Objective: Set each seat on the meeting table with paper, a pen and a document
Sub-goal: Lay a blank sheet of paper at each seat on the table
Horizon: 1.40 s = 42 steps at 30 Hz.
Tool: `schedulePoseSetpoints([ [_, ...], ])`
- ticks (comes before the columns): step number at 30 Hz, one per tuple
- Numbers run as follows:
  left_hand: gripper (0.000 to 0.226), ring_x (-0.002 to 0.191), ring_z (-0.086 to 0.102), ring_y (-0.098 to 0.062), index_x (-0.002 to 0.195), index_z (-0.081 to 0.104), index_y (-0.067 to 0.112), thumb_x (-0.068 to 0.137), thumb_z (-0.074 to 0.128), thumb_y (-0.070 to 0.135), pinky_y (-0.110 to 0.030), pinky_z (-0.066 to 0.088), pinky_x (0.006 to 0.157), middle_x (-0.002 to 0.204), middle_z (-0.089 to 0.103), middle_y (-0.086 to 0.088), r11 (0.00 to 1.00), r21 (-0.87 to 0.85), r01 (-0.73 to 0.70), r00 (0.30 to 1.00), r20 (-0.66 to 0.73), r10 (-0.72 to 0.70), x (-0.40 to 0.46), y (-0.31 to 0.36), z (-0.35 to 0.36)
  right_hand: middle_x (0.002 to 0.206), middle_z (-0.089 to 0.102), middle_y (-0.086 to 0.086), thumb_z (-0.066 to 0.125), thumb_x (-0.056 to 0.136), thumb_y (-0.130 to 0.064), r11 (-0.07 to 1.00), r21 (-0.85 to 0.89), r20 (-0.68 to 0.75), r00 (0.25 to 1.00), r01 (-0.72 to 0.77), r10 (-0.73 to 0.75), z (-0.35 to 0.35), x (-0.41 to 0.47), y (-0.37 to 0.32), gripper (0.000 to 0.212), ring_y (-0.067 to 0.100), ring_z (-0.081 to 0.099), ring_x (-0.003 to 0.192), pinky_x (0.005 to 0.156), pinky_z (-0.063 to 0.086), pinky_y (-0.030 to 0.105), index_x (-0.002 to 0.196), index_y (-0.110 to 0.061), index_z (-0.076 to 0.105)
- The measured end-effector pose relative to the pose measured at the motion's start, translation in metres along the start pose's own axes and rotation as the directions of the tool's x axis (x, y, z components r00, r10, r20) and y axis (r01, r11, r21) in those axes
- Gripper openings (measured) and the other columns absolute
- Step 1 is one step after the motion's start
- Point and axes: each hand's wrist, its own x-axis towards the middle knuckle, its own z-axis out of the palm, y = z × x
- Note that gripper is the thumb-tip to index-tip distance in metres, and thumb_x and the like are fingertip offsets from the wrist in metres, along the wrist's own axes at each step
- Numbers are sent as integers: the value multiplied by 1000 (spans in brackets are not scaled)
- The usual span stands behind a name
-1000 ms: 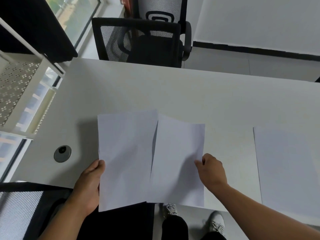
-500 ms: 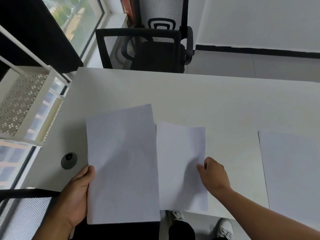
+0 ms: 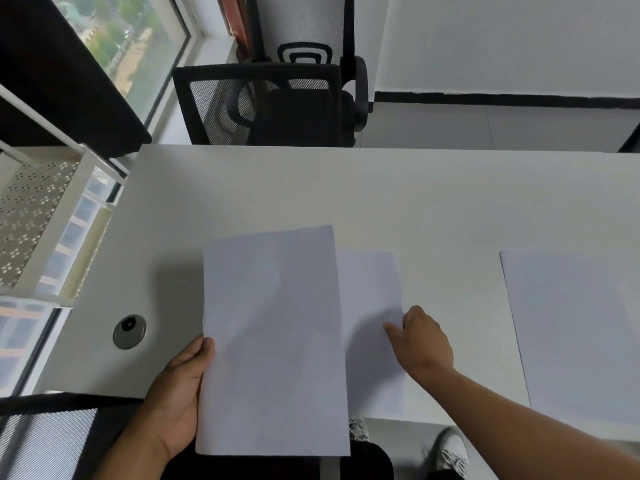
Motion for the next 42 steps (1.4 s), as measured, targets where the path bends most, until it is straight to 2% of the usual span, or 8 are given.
schedulePoseSetpoints([
  [5,27,98,82,-23,127,73,11,111,54,19,-36,68,77,125,79,-14,999,42,17,999,46,-19,-6,0,15,98,60,2,61,102,-46,1000,-20,14,1000,-2,2,-2,1,2,34,28,59,86,70,45,38,104,-14,51],
  [14,34,116,77,-32,138,70,11,112,50,21,-44,66,91,132,77,-16,993,118,-28,989,148,11,-23,7,53,82,52,0,61,102,-50,953,300,16,999,-51,49,-14,-11,6,40,23,54,74,68,41,33,95,-13,49],
  [18,34,119,76,-34,137,71,12,111,52,24,-52,61,101,132,77,-15,979,187,-79,976,214,38,-34,-1,101,76,68,2,39,106,-65,674,730,212,975,-115,-64,-66,-49,13,64,19,63,66,70,51,36,91,-10,67],
  [22,32,120,75,-35,134,72,10,112,52,22,-54,53,111,133,76,-17,953,245,-175,935,345,83,-62,-8,176,111,81,-4,26,106,-71,452,889,155,977,-72,-148,-145,-105,45,64,21,76,107,101,59,43,106,-41,82],
  [27,34,117,77,-32,132,74,16,115,47,25,-52,54,106,129,79,-11,887,309,-345,815,567,120,-136,-19,273,128,76,-10,39,103,-68,231,962,-134,988,149,-80,-218,-175,117,46,18,74,118,108,54,48,121,-47,76],
  [32,34,112,78,-32,132,72,16,115,47,30,-46,61,93,125,80,-10,815,284,-504,649,748,141,-248,-60,344,105,82,-4,59,107,-22,394,864,-383,917,314,110,-272,-257,205,17,22,79,94,95,62,56,114,-25,75],
  [39,31,97,76,-29,119,75,17,114,48,32,-50,58,94,117,81,-15,744,159,-649,407,899,163,-420,-162,400,101,82,4,60,106,-11,382,796,-587,751,469,301,-318,-411,342,17,31,79,92,83,67,50,111,-21,73],
  [42,30,92,80,-22,119,75,20,115,46,26,-39,64,79,110,84,-7,719,95,-689,300,940,163,-490,-209,419,95,82,3,60,105,-6,411,745,-663,654,525,366,-332,-484,394,20,25,80,83,69,66,37,108,-21,73],
])
